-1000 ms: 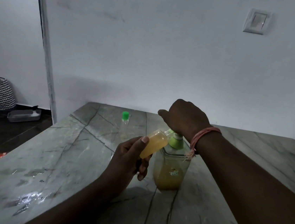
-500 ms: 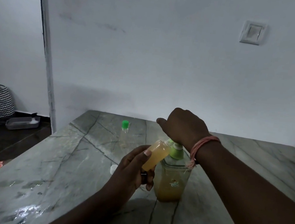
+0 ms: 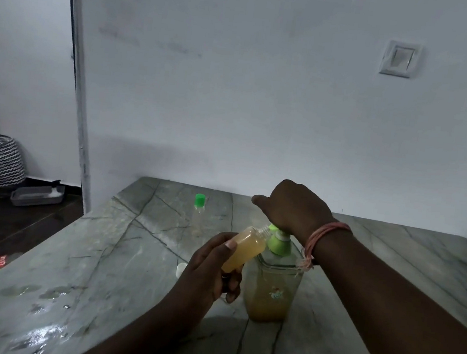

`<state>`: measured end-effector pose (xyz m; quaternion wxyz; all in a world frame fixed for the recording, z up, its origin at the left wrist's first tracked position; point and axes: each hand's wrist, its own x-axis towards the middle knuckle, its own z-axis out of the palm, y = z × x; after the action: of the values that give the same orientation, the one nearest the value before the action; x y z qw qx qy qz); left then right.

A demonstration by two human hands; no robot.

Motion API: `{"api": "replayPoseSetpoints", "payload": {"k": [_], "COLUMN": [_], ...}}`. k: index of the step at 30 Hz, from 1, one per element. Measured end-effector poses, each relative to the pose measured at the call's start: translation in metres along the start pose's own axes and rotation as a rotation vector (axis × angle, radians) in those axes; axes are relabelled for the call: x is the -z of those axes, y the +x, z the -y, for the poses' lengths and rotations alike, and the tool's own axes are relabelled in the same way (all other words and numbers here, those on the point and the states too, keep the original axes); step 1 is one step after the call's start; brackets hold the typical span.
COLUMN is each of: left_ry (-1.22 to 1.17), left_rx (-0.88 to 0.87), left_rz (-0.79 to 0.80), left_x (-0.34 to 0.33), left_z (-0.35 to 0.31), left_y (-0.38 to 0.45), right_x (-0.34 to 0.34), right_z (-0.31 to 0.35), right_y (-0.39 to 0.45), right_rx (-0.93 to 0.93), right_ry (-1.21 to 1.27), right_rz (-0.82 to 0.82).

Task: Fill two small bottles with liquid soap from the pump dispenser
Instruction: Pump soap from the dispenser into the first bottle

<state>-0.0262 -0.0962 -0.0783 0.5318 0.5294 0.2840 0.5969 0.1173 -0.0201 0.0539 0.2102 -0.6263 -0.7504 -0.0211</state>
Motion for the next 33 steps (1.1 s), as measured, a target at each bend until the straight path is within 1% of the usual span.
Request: {"api": "replayPoseSetpoints", "payload": {"k": [6,10,12,15,17,21,24,27,30,33], "left_ry": [0.027,0.010,-0.005,-0.020,-0.032,-0.030,-0.039,-0.048,-0.042,-0.038], "left_rx": [0.010,0.001,-0.002,-0.007,-0.011,-0.009,-0.006,-0.005,0.005,0.007], "left_rz": [0.014,0.007,0.017,0.030,0.026,0.023,0.021,0.011,0.010,0.015], "left_x": [-0.002,-0.004,-0.003,0.001,0.000,-0.001,-0.003,-0.005,-0.001,0.000], "left_z": [0.000,-0.003,-0.003,0.000,0.000,-0.001,-0.001,-0.002,0.000,0.001], "left_y": [0.000,-0.002,-0.003,0.001,0.001,0.000,0.001,0.002,0.001,0.000], "right_x": [-0.001,0.007,0.009,0.001,-0.002,-0.001,0.005,0.010,0.000,-0.005], "right_z": [0.004,0.008,0.007,0.003,0.002,0.003,0.004,0.003,0.003,0.003], "right_y": [-0.002,0.000,0.000,-0.001,-0.002,-0.003,0.000,0.003,0.001,0.000], "right_rx": [0.030,0.043,0.050,0.018,-0.021,-0.027,-0.011,-0.002,-0.045,-0.050], "right_ry": [-0.076,-0.127,-0.174,-0.084,-0.028,-0.024,-0.080,-0.084,-0.032,-0.053], "right_rz": [-0.030,0.017,0.011,-0.039,-0.027,0.007,0.027,0.012,0.002,-0.023]}}
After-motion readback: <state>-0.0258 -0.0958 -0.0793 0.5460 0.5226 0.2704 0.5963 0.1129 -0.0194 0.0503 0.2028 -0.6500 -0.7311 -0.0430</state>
